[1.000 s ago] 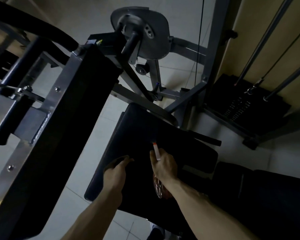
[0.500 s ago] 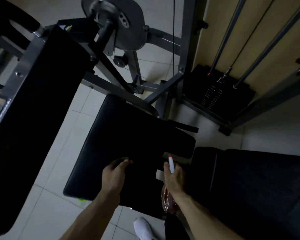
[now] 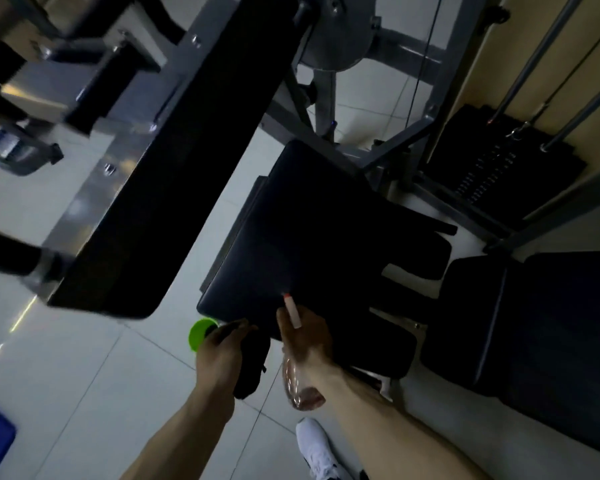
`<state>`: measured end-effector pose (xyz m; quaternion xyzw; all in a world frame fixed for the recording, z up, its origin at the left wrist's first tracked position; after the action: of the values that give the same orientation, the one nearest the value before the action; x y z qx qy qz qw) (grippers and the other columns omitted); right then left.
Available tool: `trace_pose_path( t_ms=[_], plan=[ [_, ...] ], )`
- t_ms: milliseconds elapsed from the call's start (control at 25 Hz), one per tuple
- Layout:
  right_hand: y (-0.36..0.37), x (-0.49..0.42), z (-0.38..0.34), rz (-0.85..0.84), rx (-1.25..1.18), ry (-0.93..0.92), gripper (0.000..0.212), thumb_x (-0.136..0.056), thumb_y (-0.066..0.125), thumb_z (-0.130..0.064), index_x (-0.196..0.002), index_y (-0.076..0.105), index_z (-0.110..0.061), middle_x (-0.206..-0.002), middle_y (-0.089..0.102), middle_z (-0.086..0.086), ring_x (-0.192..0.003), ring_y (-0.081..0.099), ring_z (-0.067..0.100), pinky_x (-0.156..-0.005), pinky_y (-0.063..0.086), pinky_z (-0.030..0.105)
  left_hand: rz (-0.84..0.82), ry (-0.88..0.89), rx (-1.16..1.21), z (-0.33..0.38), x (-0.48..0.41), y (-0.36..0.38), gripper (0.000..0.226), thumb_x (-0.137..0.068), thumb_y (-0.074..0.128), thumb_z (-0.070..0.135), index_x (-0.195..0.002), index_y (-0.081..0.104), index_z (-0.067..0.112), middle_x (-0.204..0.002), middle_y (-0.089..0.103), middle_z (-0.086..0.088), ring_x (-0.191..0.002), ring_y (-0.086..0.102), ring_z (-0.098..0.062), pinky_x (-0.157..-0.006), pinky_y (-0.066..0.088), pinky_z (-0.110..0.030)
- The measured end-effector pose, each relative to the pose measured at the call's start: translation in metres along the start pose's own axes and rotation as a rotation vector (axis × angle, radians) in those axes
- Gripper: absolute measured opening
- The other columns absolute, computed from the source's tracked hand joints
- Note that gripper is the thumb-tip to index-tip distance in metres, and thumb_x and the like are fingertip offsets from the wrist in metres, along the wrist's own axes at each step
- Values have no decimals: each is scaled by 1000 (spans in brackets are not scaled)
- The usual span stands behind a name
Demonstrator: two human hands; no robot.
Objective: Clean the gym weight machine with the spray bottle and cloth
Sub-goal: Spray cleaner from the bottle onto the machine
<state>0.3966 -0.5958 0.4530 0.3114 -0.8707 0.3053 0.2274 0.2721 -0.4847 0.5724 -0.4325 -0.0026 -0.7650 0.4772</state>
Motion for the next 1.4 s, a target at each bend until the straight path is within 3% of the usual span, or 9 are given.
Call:
trace_pose_path(
  t_ms=[120,240,440,720,920,1040,1160,1280,1400],
  plan=[
    [2,33,31,110,-64,51,60,-95,38,-76,-134,57,-35,-119,68,-10,-101,70,15,-90,58,41,-37,-3,8,-24,1,-17,16,-100,61,20,-111,72,14,-90,75,-12,-73,71,-26,-52,51,-25],
    [-1,59,71,165,-134,92,51,-95,41,-72,-131,58,-40,-113,63,-19,-103,68,15,-93,57,43,-97,-13,14,-49,7,-18,17,-98,64,15,-112,73,14,-90,74,-9,-73,70,-22,-47,50,-20],
    [-28,95,140,302,-58,256,46,-102,48,-55,-143,55,-35,-134,63,2,-116,61,25,-97,50,37,-235,-25,-41,-83,21,5,19,-99,62,11,-116,71,9,-89,74,-10,-55,70,-16,-41,49,-20],
    [-55,114,202,495,-253,427,44,-97,53,-53,-120,69,-19,-112,71,5,-103,65,27,-89,53,42,-278,-8,-58,-102,9,16,20,-98,62,9,-117,70,10,-72,75,-4,-48,68,-12,-42,50,-20],
    [10,91,135,228,-103,133,55,-87,48,-80,-125,56,-41,-104,71,-8,-89,72,16,-82,59,45,-195,-34,5,-102,7,-20,16,-100,57,7,-109,70,7,-72,65,-7,-37,58,-4,-36,45,-15],
    [48,95,50,68,30,-59,48,-94,45,-71,-113,62,-30,-97,66,-10,-89,65,11,-82,56,37,-127,-47,68,-86,8,-55,12,-100,60,11,-105,71,10,-78,66,-10,-46,64,-13,-36,46,-18],
    [66,95,1,30,10,-116,56,-94,42,-72,-118,64,-27,-99,69,-6,-89,68,13,-83,59,42,-66,-52,148,-68,3,-88,9,-98,63,15,-97,72,14,-82,69,-12,-61,63,-22,-46,50,-22],
    [45,98,-30,15,-141,-118,56,-92,49,-75,-137,54,-43,-113,67,-8,-89,73,12,-80,63,38,-88,-68,217,-44,7,-98,13,-97,63,18,-98,71,7,-81,72,-15,-60,66,-25,-45,45,-25],
    [-18,116,-73,130,-248,-122,34,-91,64,-56,-119,52,-40,-109,65,0,-81,71,16,-65,59,25,-198,-136,347,-6,32,-88,24,-100,58,25,-94,67,3,-78,74,-20,-56,69,-29,-38,38,-24]
  ],
)
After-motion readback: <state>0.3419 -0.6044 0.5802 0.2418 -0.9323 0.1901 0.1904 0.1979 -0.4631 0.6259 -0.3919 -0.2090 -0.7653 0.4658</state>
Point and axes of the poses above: each hand's wrist, its own x-axis away from the middle knuckle, its own y-axis out of the palm, z = x × y, the point moved 10 cm from there along -x, towards the middle knuckle
